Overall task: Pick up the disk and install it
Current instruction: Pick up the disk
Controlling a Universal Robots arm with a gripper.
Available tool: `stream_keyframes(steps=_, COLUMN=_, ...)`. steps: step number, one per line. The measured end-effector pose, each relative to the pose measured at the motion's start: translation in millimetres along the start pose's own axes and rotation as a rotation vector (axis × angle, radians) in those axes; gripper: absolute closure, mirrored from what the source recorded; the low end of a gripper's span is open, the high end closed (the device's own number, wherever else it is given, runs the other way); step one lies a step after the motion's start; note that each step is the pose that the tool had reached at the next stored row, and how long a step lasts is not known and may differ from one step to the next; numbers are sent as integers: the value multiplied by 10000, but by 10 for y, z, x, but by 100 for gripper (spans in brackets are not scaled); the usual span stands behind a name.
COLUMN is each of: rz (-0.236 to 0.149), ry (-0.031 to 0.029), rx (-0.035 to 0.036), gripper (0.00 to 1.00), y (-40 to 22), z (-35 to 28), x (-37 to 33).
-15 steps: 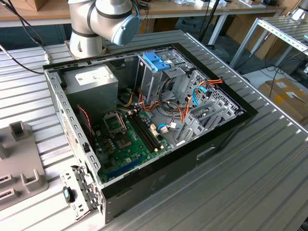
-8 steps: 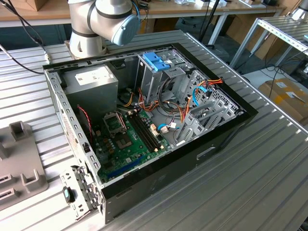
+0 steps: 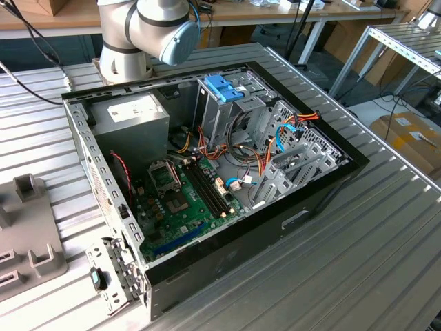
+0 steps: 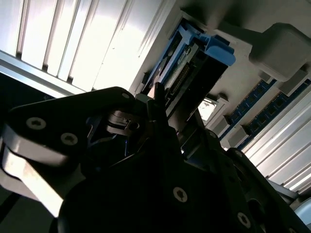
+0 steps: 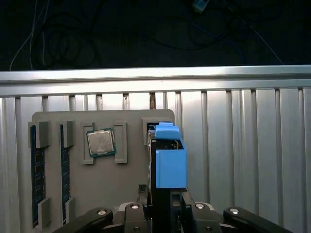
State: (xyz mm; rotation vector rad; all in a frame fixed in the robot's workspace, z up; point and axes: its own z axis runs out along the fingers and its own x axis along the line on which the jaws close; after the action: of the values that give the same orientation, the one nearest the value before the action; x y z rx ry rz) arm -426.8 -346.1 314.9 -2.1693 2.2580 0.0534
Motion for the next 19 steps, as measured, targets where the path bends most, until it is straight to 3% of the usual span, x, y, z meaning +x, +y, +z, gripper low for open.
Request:
stream_keyframes(steps=3, rz=0, ry=14, rx=7, gripper=65, y=1, z=-22, x=-1)
stream_keyframes(steps=4, rz=-4, ry=48, rx=10, gripper=65, y=1, z=-21, x=-2)
stream_keyframes(steps=5, rz=-63, ry=131, rx=6, gripper=65, y=2, z=-24, x=-2)
stream_keyframes(steps=7, rz=-156, ry=236, rx=9, gripper=65, y=3, z=-23, x=-2)
stream_keyframes(steps=19, rz=-168, ry=244, rx=8, gripper=65, y=2, z=-24, x=-2)
